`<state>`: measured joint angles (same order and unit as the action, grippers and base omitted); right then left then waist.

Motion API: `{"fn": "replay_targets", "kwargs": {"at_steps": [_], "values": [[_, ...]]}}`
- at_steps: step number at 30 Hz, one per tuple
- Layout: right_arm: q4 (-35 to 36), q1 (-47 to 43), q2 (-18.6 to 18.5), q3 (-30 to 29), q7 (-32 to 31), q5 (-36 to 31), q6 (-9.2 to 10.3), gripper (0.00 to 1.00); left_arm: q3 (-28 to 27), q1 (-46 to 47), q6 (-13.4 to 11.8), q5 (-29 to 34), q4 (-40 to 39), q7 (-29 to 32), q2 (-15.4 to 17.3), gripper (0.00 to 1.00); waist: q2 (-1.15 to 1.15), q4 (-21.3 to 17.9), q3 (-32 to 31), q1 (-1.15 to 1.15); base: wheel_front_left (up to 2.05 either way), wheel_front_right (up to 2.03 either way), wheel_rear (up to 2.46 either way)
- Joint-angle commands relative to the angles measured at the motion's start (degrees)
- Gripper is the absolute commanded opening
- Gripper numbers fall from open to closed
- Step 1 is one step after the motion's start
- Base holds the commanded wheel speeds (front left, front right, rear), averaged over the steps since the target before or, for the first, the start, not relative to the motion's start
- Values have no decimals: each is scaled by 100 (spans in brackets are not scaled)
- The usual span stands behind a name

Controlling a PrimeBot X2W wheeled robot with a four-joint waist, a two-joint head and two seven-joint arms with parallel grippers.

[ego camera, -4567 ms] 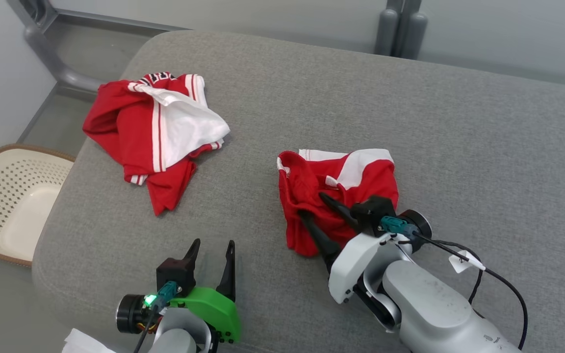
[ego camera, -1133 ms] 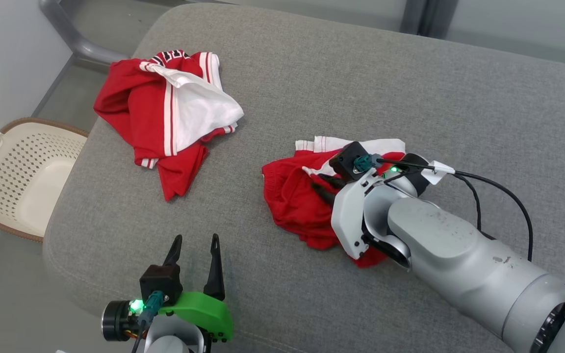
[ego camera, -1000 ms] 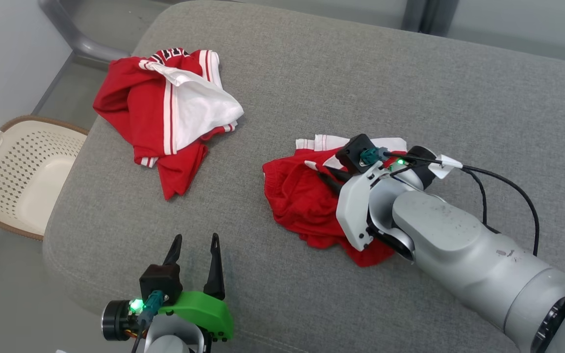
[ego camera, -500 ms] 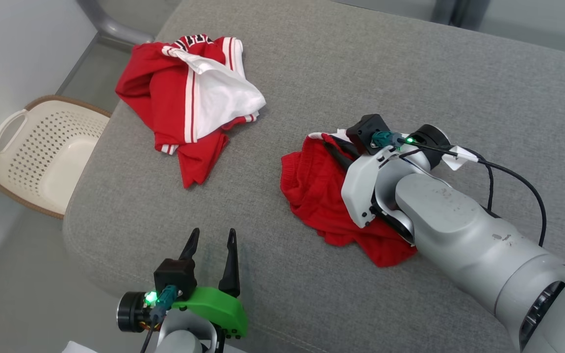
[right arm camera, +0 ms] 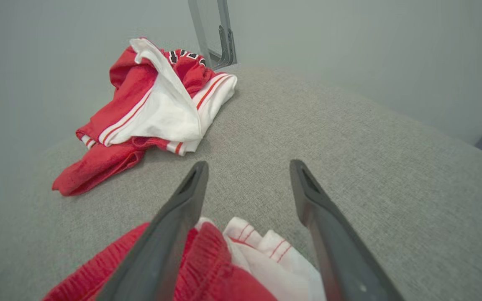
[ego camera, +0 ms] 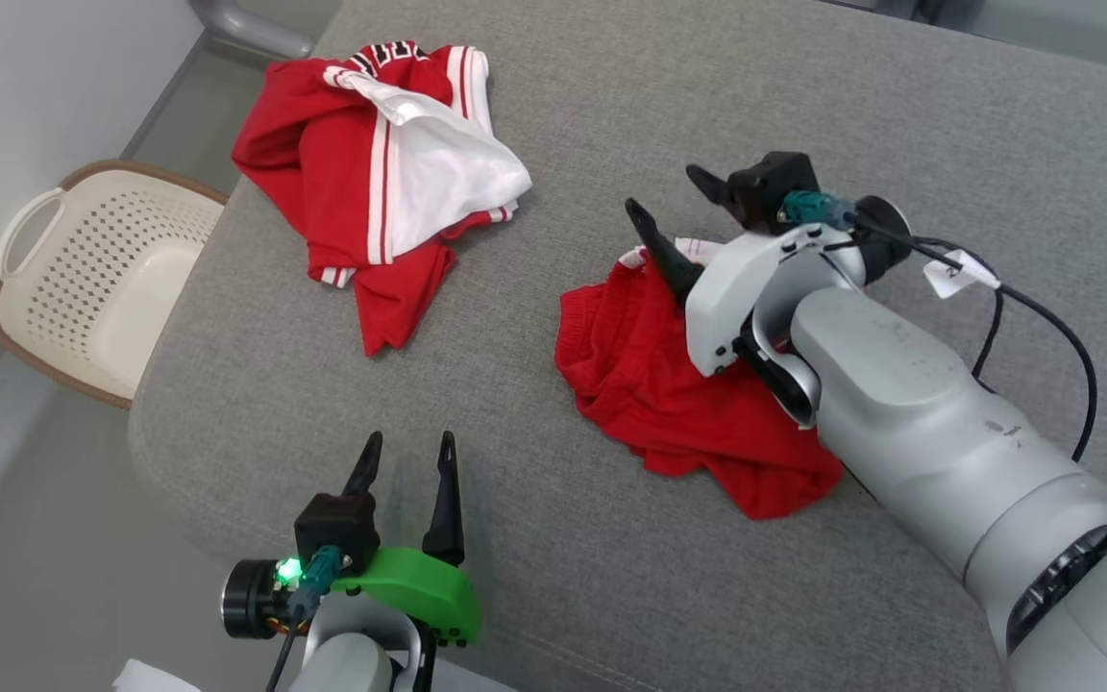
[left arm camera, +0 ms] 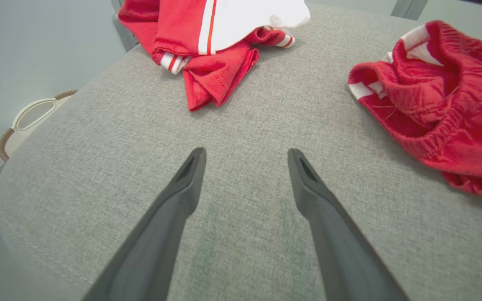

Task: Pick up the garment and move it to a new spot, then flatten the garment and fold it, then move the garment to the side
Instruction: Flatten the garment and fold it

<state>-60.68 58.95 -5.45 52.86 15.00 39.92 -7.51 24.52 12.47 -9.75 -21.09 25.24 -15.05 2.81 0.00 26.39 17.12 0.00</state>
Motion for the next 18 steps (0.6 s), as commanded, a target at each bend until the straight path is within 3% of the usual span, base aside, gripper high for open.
{"fn": "replay_targets", "kwargs": {"at_steps": [1, 11, 18], "values": [[144, -75, -112, -210, 20, -149, 3, 100, -62, 116, -14, 52, -29, -17, 18, 100, 0, -205, -113, 0, 0, 0, 0], [1491, -1571, -380, -2515, 20, -1635, 3, 100, -516, -36, 108, 519, -28, -17, 19, 100, 0, -957, -636, 0, 0, 0, 0], [2314, -2971, -115, -4013, 19, -2424, 2, 100, -734, -190, 203, 724, 70, -17, 21, 100, 0, -1433, -922, 0, 0, 0, 0]]}}
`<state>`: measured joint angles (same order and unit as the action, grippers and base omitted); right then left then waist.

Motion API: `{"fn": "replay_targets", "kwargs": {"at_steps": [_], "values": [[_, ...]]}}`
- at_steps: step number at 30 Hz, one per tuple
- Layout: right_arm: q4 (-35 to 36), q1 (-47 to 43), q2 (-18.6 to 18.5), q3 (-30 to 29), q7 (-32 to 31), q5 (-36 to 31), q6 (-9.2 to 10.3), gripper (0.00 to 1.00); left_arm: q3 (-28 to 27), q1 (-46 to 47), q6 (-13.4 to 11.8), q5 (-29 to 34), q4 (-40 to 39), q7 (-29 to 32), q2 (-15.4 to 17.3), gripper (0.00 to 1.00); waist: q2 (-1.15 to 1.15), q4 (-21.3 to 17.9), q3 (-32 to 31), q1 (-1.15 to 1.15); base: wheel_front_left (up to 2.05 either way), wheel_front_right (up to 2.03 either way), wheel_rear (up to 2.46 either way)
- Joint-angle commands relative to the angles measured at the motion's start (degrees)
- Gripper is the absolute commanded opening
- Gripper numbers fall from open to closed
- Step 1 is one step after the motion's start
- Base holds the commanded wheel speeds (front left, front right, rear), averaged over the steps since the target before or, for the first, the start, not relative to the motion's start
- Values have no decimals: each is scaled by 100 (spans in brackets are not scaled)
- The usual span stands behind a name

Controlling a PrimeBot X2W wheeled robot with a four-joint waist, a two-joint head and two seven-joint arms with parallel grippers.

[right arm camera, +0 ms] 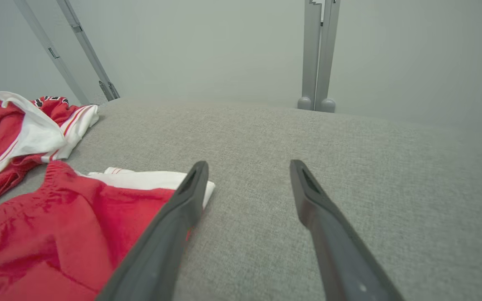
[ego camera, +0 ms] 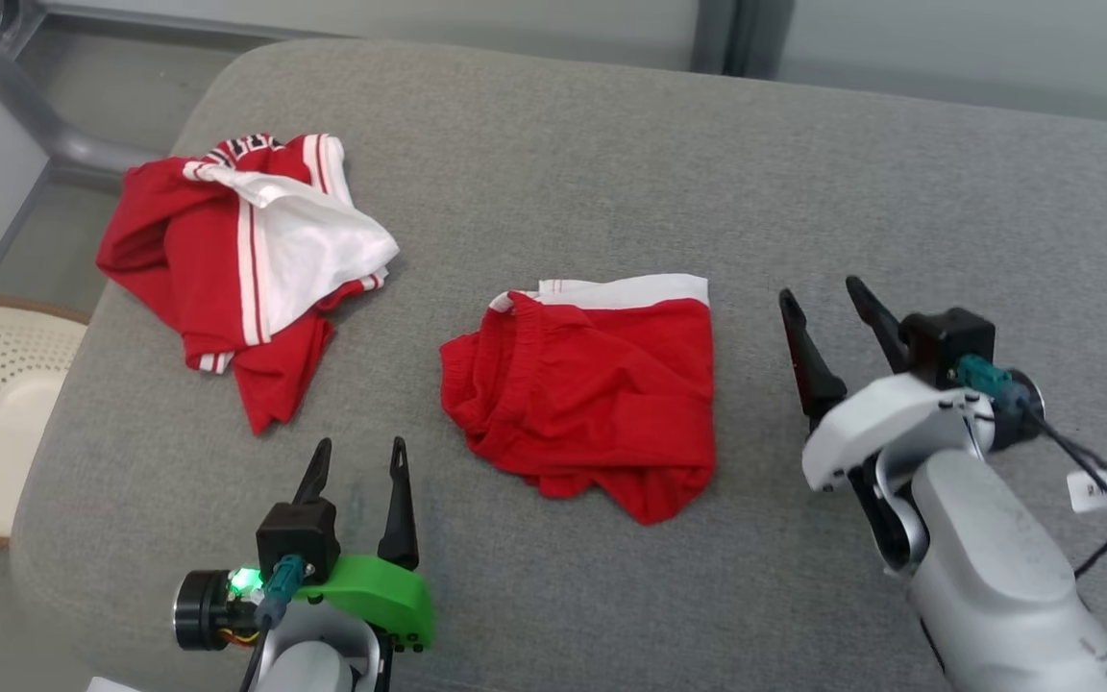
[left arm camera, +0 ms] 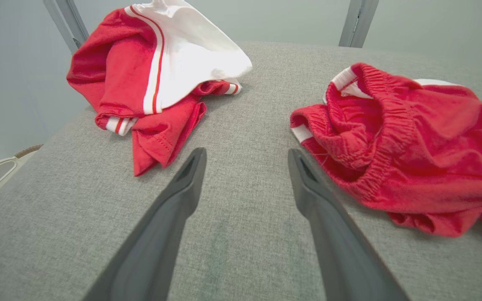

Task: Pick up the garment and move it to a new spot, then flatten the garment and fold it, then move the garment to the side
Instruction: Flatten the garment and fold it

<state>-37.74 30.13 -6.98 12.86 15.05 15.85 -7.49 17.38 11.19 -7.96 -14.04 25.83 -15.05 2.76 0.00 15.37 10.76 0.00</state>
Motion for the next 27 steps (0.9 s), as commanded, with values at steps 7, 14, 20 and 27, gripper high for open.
{"fn": "replay_targets", "kwargs": {"at_steps": [7, 14, 20, 27], "values": [[509, -1039, 284, -795, 16, -573, 0, 100, -318, -266, 71, 207, 94, -17, 23, 100, 0, -791, -530, 0, 0, 0, 0], [689, -1499, 398, -1104, 16, -858, -1, 100, -497, -436, 155, 331, 203, -17, 24, 100, 0, -1101, -752, 0, 0, 0, 0], [769, -1757, 402, -976, 16, -647, 0, 100, -599, -585, 167, 390, 203, -17, 23, 100, 0, -1251, -893, 0, 0, 0, 0], [757, -1656, 406, -730, 17, -447, 0, 100, -491, -427, 186, 351, 176, -17, 23, 100, 0, -1170, -746, 0, 0, 0, 0]]}}
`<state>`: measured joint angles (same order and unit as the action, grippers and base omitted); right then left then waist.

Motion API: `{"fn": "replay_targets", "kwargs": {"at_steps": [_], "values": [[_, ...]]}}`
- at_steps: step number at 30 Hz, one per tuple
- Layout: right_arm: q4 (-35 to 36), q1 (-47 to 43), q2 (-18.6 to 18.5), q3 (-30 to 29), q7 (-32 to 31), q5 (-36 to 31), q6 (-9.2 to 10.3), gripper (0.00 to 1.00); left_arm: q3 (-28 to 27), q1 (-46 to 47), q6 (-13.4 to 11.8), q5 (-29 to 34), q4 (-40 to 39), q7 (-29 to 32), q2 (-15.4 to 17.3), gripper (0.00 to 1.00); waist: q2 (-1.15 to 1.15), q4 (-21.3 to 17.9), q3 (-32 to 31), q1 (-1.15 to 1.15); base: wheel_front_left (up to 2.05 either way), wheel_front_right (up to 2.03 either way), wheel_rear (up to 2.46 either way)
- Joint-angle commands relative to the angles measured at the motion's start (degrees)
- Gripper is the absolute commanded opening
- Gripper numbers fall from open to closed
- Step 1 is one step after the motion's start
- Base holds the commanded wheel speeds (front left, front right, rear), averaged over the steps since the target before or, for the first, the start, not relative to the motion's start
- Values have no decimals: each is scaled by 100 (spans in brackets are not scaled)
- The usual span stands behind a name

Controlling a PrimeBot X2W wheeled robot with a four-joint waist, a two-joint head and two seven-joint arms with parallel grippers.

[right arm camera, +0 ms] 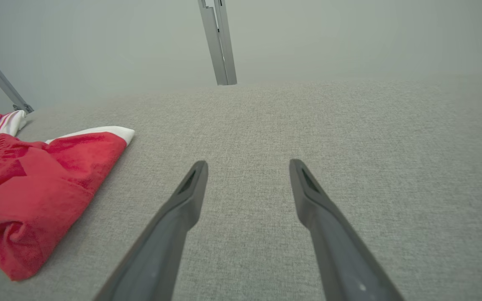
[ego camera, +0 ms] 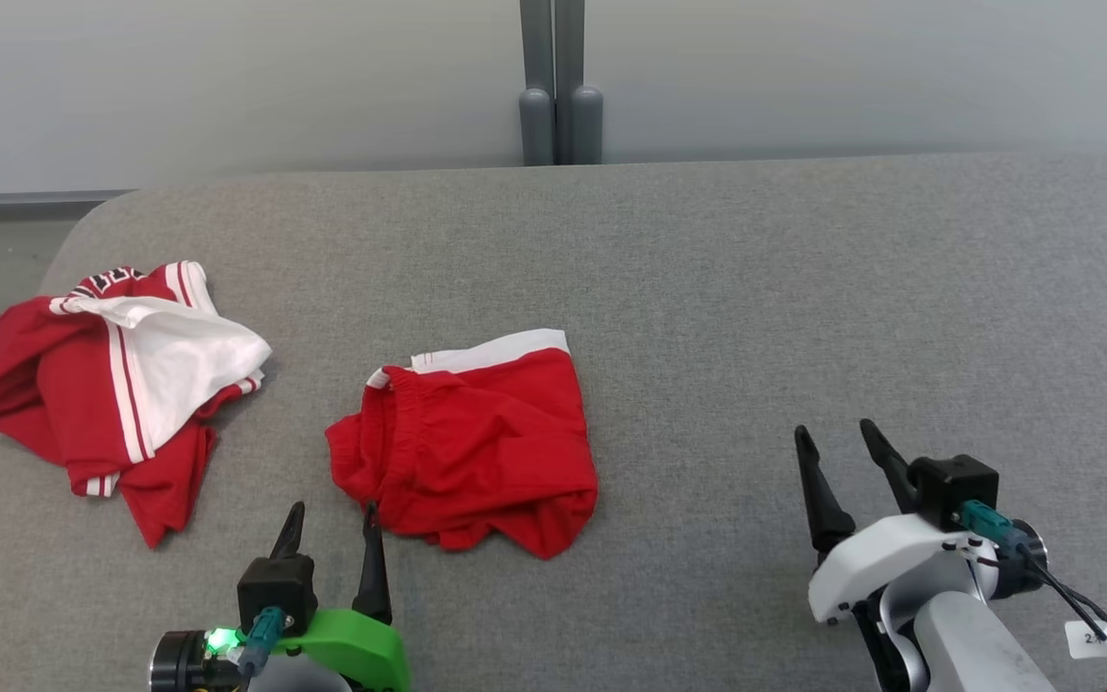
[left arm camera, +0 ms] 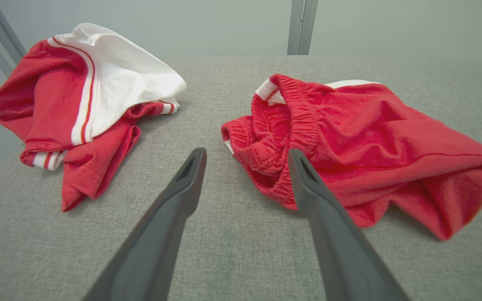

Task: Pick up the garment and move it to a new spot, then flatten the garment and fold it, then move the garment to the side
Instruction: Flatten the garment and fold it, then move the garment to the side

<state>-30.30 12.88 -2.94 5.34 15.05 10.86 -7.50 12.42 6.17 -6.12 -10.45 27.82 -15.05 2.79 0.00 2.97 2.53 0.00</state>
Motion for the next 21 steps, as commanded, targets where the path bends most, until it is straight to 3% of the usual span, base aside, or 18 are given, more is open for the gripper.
{"fn": "replay_targets", "kwargs": {"at_steps": [1, 14, 21], "values": [[-1, 120, 1, 94, 17, 87, 1, 100, 18, 89, 2, -22, -32, -17, 22, 100, 0, 99, 112, 0, 0, 0, 0], [-910, 1154, -7, 1678, 16, 1643, 1, 100, 324, 311, -41, -140, -106, -17, 21, 100, 0, 987, 629, 0, 0, 0, 0], [-1667, 1645, -10, 2089, 17, 2331, 1, 100, 415, 377, -84, -236, -150, -17, 20, 100, 0, 1364, 839, 0, 0, 0, 0]]}}
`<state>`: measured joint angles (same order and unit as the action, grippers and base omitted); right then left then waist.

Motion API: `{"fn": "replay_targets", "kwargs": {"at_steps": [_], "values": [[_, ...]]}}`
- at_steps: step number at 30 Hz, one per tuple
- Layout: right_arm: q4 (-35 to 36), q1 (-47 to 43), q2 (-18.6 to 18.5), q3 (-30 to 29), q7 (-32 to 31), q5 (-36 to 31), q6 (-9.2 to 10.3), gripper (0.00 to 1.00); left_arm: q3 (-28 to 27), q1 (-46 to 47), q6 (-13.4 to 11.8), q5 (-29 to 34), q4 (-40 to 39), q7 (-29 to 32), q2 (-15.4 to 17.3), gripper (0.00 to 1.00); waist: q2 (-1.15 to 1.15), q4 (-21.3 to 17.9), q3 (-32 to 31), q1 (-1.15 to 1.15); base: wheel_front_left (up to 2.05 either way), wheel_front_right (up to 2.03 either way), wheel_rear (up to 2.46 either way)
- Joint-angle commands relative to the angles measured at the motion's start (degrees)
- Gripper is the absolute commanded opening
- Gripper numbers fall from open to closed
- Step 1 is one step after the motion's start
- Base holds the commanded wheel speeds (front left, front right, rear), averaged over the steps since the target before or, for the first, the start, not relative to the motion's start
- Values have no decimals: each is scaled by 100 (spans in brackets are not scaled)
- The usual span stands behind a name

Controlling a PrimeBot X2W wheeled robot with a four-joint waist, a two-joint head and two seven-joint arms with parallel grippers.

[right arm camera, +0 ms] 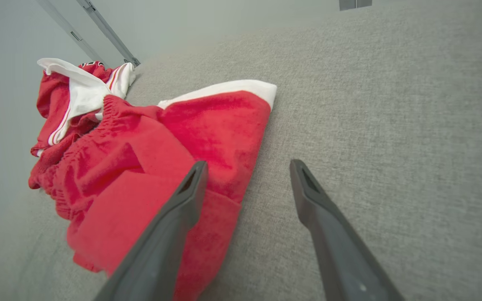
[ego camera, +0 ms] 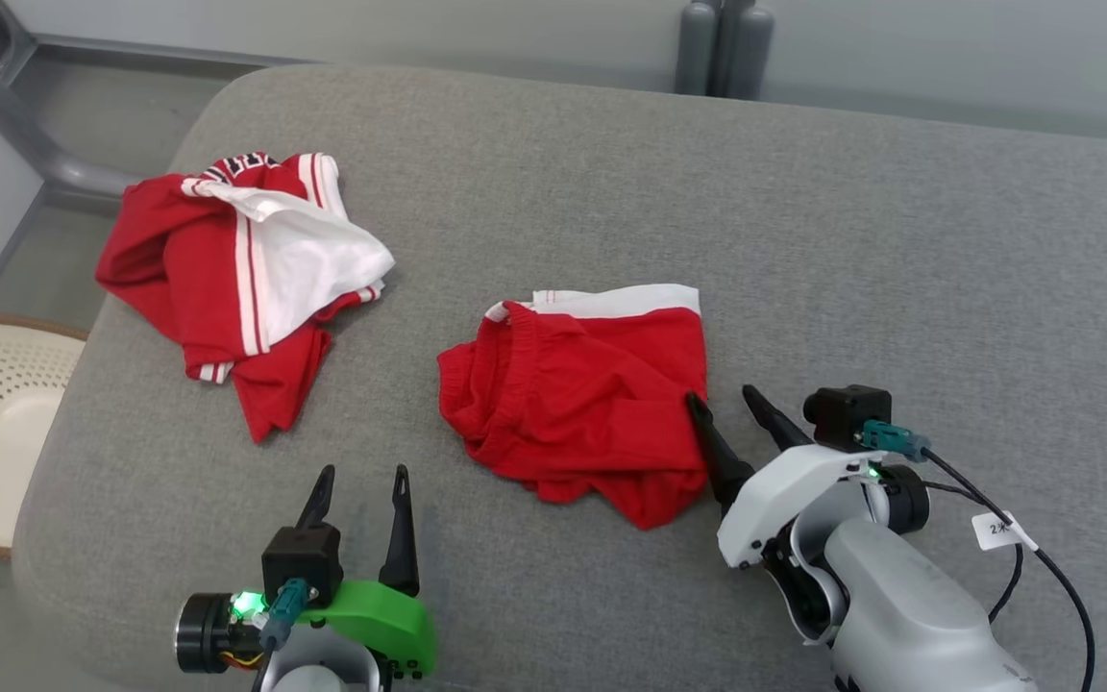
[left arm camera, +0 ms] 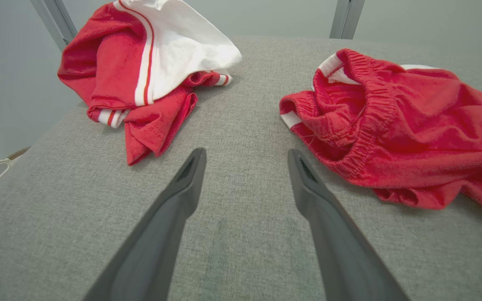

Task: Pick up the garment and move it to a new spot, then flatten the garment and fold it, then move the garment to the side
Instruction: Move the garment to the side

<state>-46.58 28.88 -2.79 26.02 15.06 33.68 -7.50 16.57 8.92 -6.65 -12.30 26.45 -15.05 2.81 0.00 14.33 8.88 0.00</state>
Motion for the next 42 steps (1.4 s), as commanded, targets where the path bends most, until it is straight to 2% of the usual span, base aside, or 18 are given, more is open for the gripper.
{"fn": "replay_targets", "kwargs": {"at_steps": [1, 5, 6, 7, 8, 12, 19, 25, 31, 42], "values": [[-142, 86, -22, 98, 15, 114, 1, 100, 15, 111, -34, -53, -21, -17, 17, 100, 0, 259, 232, 0, 0, 0, 0], [-494, 287, -21, 456, -1, 342, 1, 100, 58, 149, -60, -74, -81, -17, 17, 100, 0, 345, 324, 0, 0, 0, 0], [-564, 306, -14, 571, -12, 395, 0, 75, 68, 146, -70, -78, -90, -17, 17, 100, 0, 355, 338, 0, 0, 0, 0], [-622, 325, -9, 642, -13, 437, 0, 45, 74, 148, -74, -83, -97, -17, 17, 100, 0, 360, 346, 0, 0, 0, 0], [-671, 352, -7, 712, -19, 483, 0, 0, 77, 155, -78, -85, -108, -17, 17, 100, 0, 362, 354, 0, 0, 0, 0], [-877, 521, -21, 733, -7, 416, 0, 0, 42, 161, -91, -71, -114, -17, 18, 100, 0, 288, 339, 0, 0, 0, 0], [-655, 458, -54, 91, 6, -116, 5, 0, -59, 104, -21, 46, -107, -17, 18, 100, 0, -216, 166, 0, 0, 0, 0], [-411, 255, -32, -195, 7, -340, 4, 0, -135, 167, 41, 123, -145, -17, 19, 100, 0, -1154, 33, 0, 0, 0, 0], [-197, 55, -22, -23, 8, -202, 4, 0, -239, 220, 103, 251, -142, -17, 19, 100, 0, -2250, -44, 0, 0, 0, 0], [-23, -230, -21, 106, 9, -38, 4, 0, -259, 159, 238, 363, -147, -17, 22, 100, 0, -3669, -131, 0, 0, 0, 0]]}}
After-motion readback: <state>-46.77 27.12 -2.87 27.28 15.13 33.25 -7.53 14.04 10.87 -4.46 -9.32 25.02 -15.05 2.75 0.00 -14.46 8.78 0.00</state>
